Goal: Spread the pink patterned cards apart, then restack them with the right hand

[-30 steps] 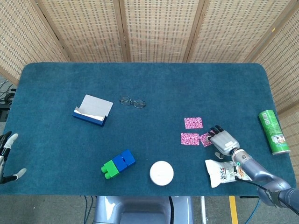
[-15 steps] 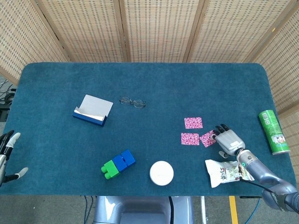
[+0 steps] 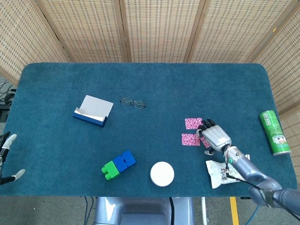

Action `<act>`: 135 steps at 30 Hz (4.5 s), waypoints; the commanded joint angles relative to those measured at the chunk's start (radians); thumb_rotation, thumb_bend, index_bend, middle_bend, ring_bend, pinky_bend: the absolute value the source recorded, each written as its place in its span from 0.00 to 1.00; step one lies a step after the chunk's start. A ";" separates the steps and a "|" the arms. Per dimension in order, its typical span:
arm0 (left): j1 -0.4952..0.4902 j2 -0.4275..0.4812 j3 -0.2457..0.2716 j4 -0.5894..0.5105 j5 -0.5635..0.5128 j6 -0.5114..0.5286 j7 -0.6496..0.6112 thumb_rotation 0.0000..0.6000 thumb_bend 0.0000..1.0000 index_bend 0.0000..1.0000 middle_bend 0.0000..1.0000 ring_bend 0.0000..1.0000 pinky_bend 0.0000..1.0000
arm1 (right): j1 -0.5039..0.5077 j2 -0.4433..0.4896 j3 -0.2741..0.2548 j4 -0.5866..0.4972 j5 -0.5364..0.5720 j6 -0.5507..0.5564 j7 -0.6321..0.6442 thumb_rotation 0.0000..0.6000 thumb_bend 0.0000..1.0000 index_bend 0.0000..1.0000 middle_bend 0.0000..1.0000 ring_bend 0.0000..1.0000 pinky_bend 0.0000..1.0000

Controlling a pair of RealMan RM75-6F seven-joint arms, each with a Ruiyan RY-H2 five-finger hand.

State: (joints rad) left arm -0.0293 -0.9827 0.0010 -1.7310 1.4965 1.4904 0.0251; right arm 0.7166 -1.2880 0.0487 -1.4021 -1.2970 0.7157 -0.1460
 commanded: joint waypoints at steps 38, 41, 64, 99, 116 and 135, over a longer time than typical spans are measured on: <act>0.019 0.019 0.005 0.033 0.003 0.013 -0.047 1.00 0.06 0.00 0.00 0.00 0.00 | 0.046 -0.197 0.027 0.165 0.166 -0.018 -0.102 1.00 0.26 0.32 0.19 0.00 0.00; 0.019 0.020 0.005 0.029 0.004 0.013 -0.043 1.00 0.06 0.00 0.00 0.00 0.00 | 0.041 -0.199 0.023 0.166 0.160 -0.016 -0.094 1.00 0.26 0.32 0.19 0.00 0.00; 0.018 0.023 0.002 0.020 0.005 0.013 -0.035 1.00 0.06 0.00 0.00 0.00 0.00 | 0.008 -0.224 0.019 0.207 0.075 0.047 -0.010 1.00 0.26 0.32 0.16 0.00 0.00; 0.022 0.020 0.002 0.028 0.009 0.018 -0.045 1.00 0.06 0.00 0.00 0.00 0.00 | -0.015 -0.265 0.029 0.257 0.044 0.070 0.023 1.00 0.26 0.32 0.08 0.00 0.00; 0.022 0.019 0.002 0.023 0.009 0.017 -0.036 1.00 0.06 0.00 0.00 0.00 0.00 | -0.019 -0.272 0.021 0.290 0.025 0.059 0.039 1.00 0.26 0.32 0.08 0.00 0.00; 0.021 0.015 0.000 0.024 0.008 0.018 -0.035 1.00 0.06 0.00 0.00 0.00 0.00 | -0.032 -0.276 0.013 0.299 -0.006 0.067 0.065 1.00 0.26 0.39 0.11 0.00 0.00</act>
State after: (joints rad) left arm -0.0087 -0.9673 0.0006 -1.7066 1.5041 1.5081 -0.0098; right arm 0.6859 -1.5636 0.0624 -1.1019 -1.3019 0.7819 -0.0822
